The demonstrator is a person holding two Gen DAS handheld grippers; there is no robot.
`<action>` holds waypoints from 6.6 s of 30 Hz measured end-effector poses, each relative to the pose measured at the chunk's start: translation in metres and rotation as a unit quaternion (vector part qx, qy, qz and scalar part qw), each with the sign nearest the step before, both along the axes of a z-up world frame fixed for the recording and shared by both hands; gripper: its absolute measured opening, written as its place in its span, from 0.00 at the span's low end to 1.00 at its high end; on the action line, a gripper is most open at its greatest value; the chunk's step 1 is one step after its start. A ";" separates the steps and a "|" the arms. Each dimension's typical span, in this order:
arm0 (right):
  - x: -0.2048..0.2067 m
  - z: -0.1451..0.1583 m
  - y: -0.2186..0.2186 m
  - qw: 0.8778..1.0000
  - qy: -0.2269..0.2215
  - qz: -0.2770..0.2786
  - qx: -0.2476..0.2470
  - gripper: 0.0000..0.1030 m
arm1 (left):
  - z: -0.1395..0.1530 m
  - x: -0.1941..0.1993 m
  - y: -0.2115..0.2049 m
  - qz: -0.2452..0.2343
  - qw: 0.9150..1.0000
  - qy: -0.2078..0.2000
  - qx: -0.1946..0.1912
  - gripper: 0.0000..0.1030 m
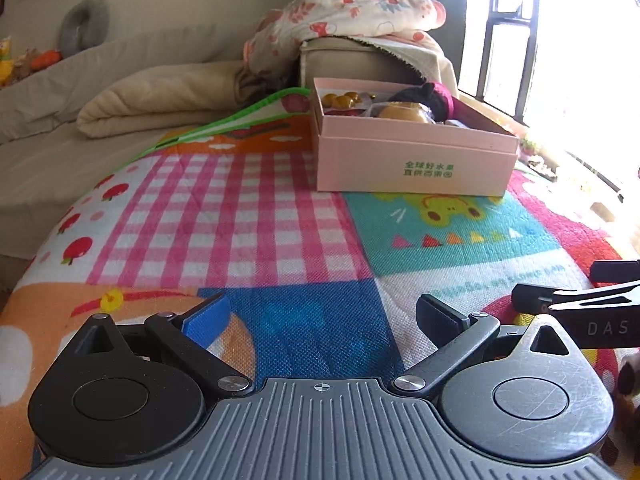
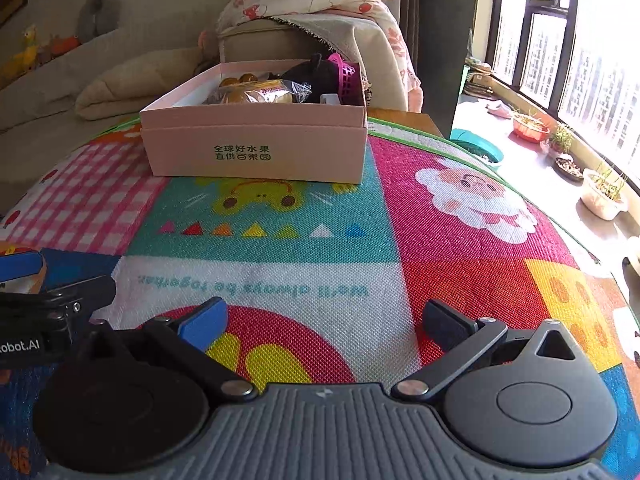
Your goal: Organize objects
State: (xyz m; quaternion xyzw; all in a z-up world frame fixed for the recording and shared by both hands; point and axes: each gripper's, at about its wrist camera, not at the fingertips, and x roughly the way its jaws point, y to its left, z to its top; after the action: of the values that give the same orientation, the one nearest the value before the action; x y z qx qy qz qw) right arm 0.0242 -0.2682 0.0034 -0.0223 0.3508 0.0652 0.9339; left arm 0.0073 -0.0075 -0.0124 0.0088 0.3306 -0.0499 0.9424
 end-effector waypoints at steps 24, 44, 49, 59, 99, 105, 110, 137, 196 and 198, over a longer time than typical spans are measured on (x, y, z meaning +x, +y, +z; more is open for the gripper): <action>0.006 -0.002 0.001 1.000 -0.013 0.002 0.005 1.00 | -0.003 0.006 -0.008 0.028 1.000 0.005 0.012 1.00; 0.006 -0.001 0.002 1.000 -0.014 0.001 0.002 1.00 | -0.003 0.006 -0.008 0.028 0.999 0.006 0.013 1.00; 0.006 -0.001 0.002 1.000 -0.014 0.001 0.001 1.00 | -0.003 0.007 -0.008 0.028 0.999 0.006 0.014 1.00; 0.006 -0.001 0.003 1.000 -0.014 0.001 0.001 1.00 | -0.002 0.007 -0.008 0.028 0.999 0.006 0.013 1.00; 0.006 0.000 0.002 1.000 -0.014 0.001 0.001 1.00 | -0.002 0.007 -0.008 0.028 0.999 0.006 0.013 1.00; 0.005 0.000 0.002 1.000 -0.014 0.001 0.001 1.00 | -0.002 0.007 -0.008 0.028 0.999 0.006 0.013 1.00; 0.005 0.000 0.002 1.000 -0.014 0.001 0.001 1.00 | -0.002 0.006 -0.008 0.028 0.999 0.006 0.013 1.00; 0.005 0.000 0.002 1.000 -0.014 0.001 0.001 1.00 | -0.003 0.007 -0.008 0.028 0.999 0.006 0.013 1.00; 0.005 0.000 0.003 1.000 -0.014 0.001 0.000 1.00 | -0.002 0.007 -0.008 0.028 0.999 0.006 0.013 1.00; 0.005 0.000 0.002 1.000 -0.014 0.001 0.001 1.00 | -0.002 0.007 -0.008 0.028 0.999 0.006 0.013 1.00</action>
State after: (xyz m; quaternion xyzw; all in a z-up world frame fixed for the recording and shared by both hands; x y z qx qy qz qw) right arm 0.0291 -0.2658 0.0037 -0.0230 0.3373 0.0661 0.9388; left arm 0.0145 -0.0157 -0.0148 0.0114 0.3372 -0.0188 0.9412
